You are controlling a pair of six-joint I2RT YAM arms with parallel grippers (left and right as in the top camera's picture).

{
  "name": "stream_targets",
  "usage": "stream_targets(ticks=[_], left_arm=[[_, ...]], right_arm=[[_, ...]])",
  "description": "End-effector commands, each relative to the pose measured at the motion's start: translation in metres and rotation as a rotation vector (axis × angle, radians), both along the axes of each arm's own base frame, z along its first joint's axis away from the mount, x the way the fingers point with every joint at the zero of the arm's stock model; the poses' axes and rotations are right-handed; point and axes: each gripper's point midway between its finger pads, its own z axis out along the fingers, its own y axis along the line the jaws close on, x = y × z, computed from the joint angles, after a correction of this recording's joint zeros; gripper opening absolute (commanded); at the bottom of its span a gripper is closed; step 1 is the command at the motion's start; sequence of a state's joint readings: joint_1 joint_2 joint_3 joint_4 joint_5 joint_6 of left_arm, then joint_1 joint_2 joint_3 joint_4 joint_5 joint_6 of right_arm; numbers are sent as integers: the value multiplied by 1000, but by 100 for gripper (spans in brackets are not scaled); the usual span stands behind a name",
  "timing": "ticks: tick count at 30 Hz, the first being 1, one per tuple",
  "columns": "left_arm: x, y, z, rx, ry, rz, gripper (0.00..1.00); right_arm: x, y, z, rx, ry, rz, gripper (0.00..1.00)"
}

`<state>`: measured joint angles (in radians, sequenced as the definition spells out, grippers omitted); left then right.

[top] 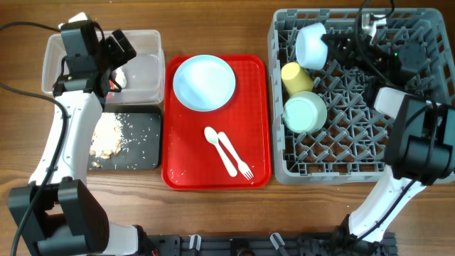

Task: Sort waste into correct bins and load items into the dishwasher rack
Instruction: 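Carry the blue bowl into the grey rack and release it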

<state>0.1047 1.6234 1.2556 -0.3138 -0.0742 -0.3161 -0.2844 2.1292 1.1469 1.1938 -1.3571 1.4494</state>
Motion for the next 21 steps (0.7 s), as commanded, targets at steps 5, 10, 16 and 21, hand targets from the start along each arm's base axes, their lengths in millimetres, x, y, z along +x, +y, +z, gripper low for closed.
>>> stream_targets(ticks=[5, 10, 16, 21], left_arm=[[0, 2, 4, -2, -11, 8, 100], [0, 2, 4, -2, -11, 8, 100], [0, 2, 4, -2, -11, 9, 100], [0, 2, 4, -2, -11, 8, 100]], right_arm=[[-3, -24, -6, 0, 14, -23, 13], [-3, -45, -6, -17, -18, -71, 27], [6, -59, -4, -73, -128, -155, 62], [-2, -79, -3, -95, -146, -153, 64]])
